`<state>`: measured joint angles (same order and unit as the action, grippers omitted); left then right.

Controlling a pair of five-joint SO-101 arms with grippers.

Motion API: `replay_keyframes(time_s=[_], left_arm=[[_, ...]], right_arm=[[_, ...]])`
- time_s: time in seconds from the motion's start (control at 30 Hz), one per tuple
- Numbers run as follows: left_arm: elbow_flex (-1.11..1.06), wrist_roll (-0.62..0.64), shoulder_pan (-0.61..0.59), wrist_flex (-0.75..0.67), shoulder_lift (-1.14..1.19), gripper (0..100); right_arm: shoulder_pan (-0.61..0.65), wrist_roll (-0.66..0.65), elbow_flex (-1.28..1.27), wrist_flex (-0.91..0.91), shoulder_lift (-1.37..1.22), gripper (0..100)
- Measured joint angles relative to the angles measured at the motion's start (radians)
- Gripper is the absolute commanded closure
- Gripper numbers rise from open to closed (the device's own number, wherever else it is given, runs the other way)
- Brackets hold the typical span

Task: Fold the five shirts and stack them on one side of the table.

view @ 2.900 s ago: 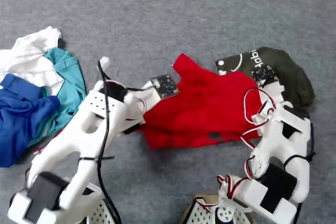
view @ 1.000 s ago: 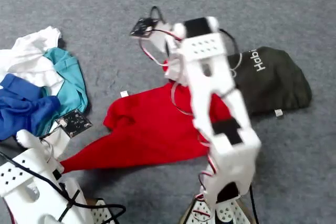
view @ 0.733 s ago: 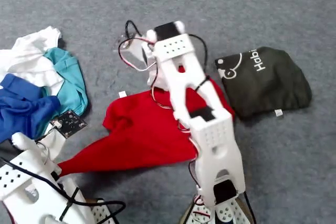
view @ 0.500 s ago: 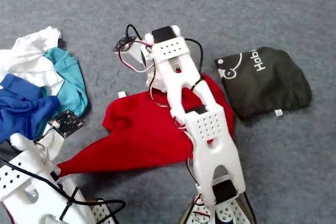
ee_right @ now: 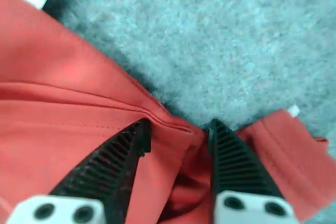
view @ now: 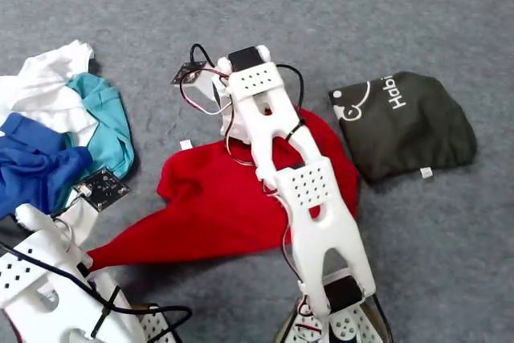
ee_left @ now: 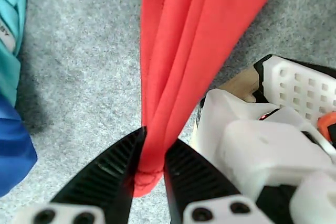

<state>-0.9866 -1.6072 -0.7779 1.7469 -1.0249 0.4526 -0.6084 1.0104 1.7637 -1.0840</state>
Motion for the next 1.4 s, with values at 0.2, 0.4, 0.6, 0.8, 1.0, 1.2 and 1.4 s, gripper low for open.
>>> replay_keyframes(time_s=[0.2, 0.4, 0.6, 0.8, 1.0, 1.2, 1.4], left_arm=[[0.000, 0.000, -0.003, 0.000, 0.000, 98], [0.000, 0.000, -0.003, 0.000, 0.000, 98], [0.000, 0.000, -0.003, 0.000, 0.000, 98], [0.000, 0.000, -0.003, 0.000, 0.000, 98], [0.012, 0.000, -0.003, 0.000, 0.002, 98], [0.064, 0.000, -0.003, 0.000, 0.002, 98], [0.133, 0.005, -0.003, 0.000, 0.002, 98]], right_arm=[[-0.012, 0.003, 0.012, 0.000, -0.009, 83.6], [-0.049, 0.003, 0.020, 0.000, -0.011, 99.7], [-0.058, 0.003, 0.020, 0.000, -0.012, 98.8], [-0.058, 0.003, 0.020, 0.000, -0.012, 98.8], [-0.058, 0.003, 0.017, 0.000, 0.083, 98.8], [-0.058, 0.003, 0.015, 0.000, 0.255, 99.5], [-0.058, 0.003, 0.015, 0.000, 0.446, 99.3]])
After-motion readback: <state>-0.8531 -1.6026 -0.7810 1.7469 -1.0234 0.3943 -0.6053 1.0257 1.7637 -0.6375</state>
